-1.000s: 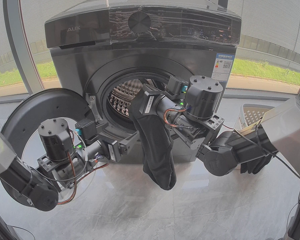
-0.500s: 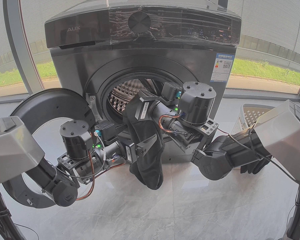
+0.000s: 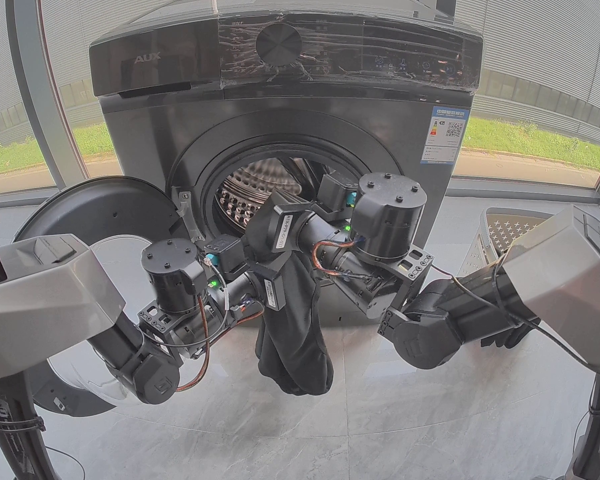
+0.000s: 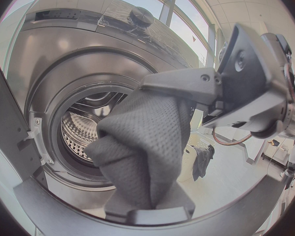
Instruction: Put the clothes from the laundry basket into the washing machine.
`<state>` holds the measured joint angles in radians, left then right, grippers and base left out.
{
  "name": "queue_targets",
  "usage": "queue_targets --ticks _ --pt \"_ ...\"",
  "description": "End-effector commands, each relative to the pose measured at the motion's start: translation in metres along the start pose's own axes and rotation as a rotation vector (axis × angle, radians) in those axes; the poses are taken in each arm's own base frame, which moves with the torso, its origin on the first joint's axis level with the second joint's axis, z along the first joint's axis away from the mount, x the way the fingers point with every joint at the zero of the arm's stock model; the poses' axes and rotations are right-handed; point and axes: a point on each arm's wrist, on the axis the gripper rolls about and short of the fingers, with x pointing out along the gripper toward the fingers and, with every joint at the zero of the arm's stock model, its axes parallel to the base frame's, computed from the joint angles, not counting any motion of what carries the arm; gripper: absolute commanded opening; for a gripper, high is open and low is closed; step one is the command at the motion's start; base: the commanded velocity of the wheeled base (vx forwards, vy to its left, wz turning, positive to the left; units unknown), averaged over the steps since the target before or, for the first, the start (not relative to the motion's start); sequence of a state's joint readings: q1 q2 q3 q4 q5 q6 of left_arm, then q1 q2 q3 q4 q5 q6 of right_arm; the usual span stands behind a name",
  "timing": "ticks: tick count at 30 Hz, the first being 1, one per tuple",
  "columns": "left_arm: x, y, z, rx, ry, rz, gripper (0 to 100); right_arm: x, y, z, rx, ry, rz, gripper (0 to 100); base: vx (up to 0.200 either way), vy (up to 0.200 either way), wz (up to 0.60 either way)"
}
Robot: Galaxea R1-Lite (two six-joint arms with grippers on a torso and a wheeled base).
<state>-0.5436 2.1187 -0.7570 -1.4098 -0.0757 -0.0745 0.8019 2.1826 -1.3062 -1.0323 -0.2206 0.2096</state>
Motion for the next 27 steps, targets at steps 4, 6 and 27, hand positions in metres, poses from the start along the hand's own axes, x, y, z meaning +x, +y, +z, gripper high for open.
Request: queue_targets --ticks 4,6,27 --pt "-0.003 0.000 -0.001 0.000 -0.006 0.002 0 0.004 -0.013 -0.008 -0.013 -0.004 -0.025 0 0.000 0.000 0.00" --pt "-0.003 -0.001 -0.001 0.000 -0.010 0.011 0 0.005 -0.014 -0.007 -0.012 -0.015 -0.028 100 0.000 0.000 0.00" --pt "-0.014 -0.002 0.044 0.005 -0.149 0.071 0 -0.100 -0.107 -0.060 -0.083 0.446 -0.064 100 0.000 0.000 0.00"
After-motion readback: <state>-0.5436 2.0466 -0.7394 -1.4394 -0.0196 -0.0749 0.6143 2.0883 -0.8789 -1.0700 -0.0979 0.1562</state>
